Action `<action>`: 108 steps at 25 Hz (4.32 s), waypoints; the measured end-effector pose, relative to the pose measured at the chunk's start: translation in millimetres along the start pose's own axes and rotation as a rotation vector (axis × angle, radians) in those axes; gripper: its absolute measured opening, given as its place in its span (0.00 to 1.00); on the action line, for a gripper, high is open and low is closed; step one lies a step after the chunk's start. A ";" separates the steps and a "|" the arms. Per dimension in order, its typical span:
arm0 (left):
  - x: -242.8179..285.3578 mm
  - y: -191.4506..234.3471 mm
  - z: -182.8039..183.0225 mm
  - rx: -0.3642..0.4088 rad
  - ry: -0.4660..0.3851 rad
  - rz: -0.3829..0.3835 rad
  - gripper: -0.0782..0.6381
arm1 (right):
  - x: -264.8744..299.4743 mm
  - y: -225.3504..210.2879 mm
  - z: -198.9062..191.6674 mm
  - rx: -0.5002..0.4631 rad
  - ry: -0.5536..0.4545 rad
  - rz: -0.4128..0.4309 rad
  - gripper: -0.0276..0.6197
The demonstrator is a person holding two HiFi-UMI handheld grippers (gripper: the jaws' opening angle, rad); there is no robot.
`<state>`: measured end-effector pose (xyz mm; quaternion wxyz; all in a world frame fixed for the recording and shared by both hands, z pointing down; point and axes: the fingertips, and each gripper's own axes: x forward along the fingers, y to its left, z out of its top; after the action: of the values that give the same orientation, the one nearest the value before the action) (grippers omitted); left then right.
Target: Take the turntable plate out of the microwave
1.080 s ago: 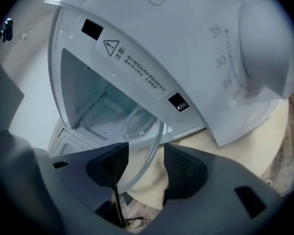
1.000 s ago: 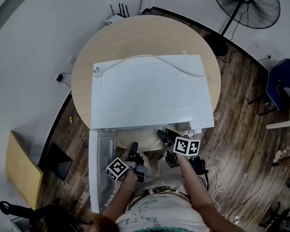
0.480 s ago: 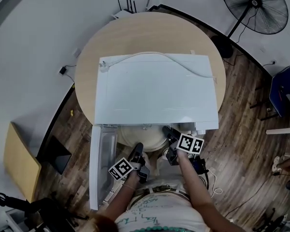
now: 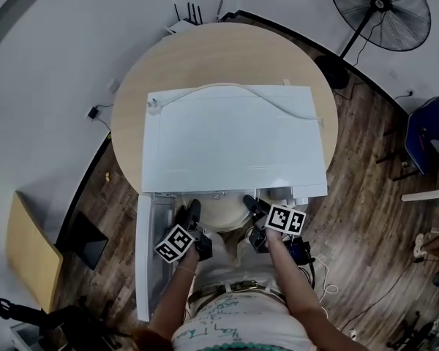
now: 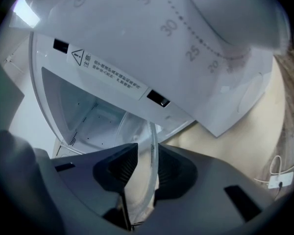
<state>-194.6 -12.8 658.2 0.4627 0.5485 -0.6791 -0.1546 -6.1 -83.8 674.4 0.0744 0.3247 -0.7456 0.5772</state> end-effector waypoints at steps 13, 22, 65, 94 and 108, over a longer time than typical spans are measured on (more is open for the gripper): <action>31.8 2.8 8.7 -0.030 0.005 0.010 0.41 | 0.4 1.0 1.5 -0.007 -0.004 0.015 0.19; 16.1 5.6 4.2 -0.096 -0.005 0.002 0.30 | -3.6 5.8 4.2 -0.030 -0.020 0.056 0.18; -142.5 -83.5 -21.6 -0.094 -0.271 -0.070 0.26 | -130.9 73.5 -10.1 -0.174 0.029 0.259 0.18; -188.5 -163.1 48.4 -0.038 -0.355 -0.217 0.25 | -173.5 174.7 37.0 -0.262 -0.050 0.355 0.18; -118.2 -192.8 116.0 0.099 -0.256 -0.282 0.26 | -139.1 196.8 100.4 -0.241 -0.163 0.265 0.19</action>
<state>-174.7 -9.9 404.8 0.3187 0.6361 -0.6557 -0.2527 16.5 -95.5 414.5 -0.0247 0.2582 -0.8491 0.4601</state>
